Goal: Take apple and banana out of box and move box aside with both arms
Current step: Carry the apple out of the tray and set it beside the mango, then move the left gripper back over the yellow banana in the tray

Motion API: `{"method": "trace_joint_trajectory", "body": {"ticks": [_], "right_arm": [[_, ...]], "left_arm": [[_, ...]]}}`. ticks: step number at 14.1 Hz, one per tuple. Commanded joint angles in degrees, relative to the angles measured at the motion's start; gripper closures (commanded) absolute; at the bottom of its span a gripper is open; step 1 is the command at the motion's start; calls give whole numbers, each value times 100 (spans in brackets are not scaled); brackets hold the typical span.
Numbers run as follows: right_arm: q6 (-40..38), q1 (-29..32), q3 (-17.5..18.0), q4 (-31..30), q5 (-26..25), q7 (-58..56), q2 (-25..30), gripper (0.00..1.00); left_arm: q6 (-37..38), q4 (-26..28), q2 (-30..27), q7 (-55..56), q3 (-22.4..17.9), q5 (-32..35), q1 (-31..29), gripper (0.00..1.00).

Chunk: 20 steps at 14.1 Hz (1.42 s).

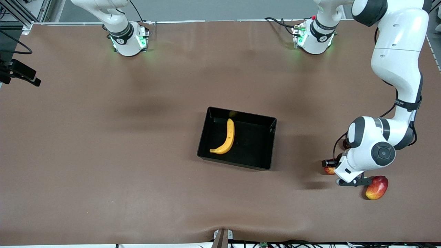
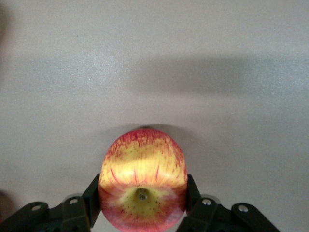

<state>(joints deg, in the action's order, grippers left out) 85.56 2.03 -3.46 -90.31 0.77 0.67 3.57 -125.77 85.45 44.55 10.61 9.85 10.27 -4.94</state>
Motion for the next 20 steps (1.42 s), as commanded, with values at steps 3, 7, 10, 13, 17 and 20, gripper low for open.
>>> {"method": "trace_joint_trajectory", "body": {"ticks": [3,7,10,13,17,20], "right_arm": [[-75,122,73,145,20,74,-75,0],[-75,122,73,145,20,74,-75,0],[-75,122,73,145,20,74,-75,0],[-66,131,73,145,20,74,-75,0],[-75,131,73,145,20,74,-75,0],[-75,131,73,145,20,74,-84,0]], "left_arm": [[-35,-37,-25,-58,52,159,-165,0],[306,-37,-402,20,158,115,-113,0],[1000,-28,-859,414,596,107,10,0],[1239,-46,-1027,1301,817,151,675,0],[985,-343,-686,2014,764,247,1872,0],[503,-389,-484,2270,764,238,2285,0]]}}
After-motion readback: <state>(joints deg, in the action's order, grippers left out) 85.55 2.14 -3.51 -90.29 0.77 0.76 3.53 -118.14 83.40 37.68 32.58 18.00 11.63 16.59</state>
